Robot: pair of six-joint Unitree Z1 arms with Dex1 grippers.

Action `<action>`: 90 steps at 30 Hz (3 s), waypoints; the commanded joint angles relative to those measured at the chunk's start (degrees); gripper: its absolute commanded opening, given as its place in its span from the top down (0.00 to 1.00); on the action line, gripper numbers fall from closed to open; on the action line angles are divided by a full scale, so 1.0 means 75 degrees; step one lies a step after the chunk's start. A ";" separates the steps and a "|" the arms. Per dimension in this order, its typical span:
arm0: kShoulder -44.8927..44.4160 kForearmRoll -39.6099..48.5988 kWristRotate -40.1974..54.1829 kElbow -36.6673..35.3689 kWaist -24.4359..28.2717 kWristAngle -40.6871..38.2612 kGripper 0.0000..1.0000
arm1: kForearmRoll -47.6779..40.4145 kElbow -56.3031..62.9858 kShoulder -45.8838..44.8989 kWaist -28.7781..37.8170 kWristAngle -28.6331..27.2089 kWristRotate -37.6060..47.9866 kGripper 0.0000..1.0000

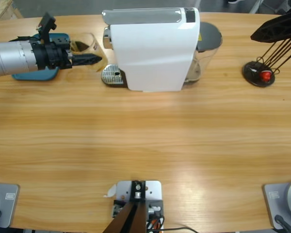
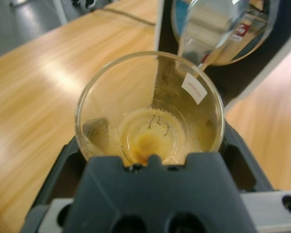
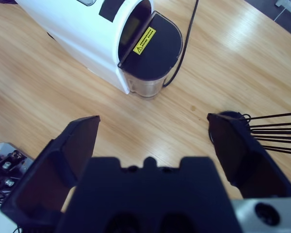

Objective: Pour coffee

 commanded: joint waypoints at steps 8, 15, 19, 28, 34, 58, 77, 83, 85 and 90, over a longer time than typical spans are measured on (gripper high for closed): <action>0.0833 0.0655 0.0052 -0.0424 -0.0451 0.0554 0.87 | -0.0075 0.0287 -0.0102 -0.0275 0.0012 -0.0196 0.01; 0.0990 0.0899 0.0047 -0.0818 -0.0749 0.0587 0.87 | -0.0075 0.0318 -0.0142 -0.0420 0.0066 -0.0313 0.01; 0.1014 0.1056 0.0054 -0.0956 -0.0817 0.0639 0.87 | -0.0075 0.0325 -0.0151 -0.0437 0.0077 -0.0318 0.01; 0.1002 0.1794 0.0122 -0.1291 -0.1112 0.0779 0.87 | -0.0063 0.0318 -0.0263 -0.0472 0.0077 -0.0362 0.01; 0.0976 0.1947 0.0129 -0.1284 -0.1112 0.0976 0.49 | -0.0030 0.0325 -0.0353 -0.0472 0.0077 -0.0364 0.01; -0.0231 0.2001 0.0448 -0.0260 -0.0950 0.1035 0.01 | 0.0007 0.0266 -0.0343 -0.0472 0.0150 -0.0325 0.00; -0.6664 1.2243 0.0064 -0.3307 -0.1117 0.2755 0.01 | 0.1348 -0.2759 0.2158 -0.0936 0.0982 -0.0620 0.15; -0.6805 1.2252 0.0003 -0.3181 -0.1276 0.3165 0.01 | 0.2688 -0.4937 0.3454 -0.1166 0.1012 -0.0943 0.50; -0.6784 1.2255 -0.0016 -0.3181 -0.1276 0.3243 0.01 | 0.2843 -0.5211 0.3756 -0.1175 0.1050 -0.1023 0.54; -0.6468 1.2194 -0.0206 -0.3181 -0.1276 0.3266 0.01 | 0.3162 -0.5949 0.4506 -0.1175 0.1343 -0.1241 1.00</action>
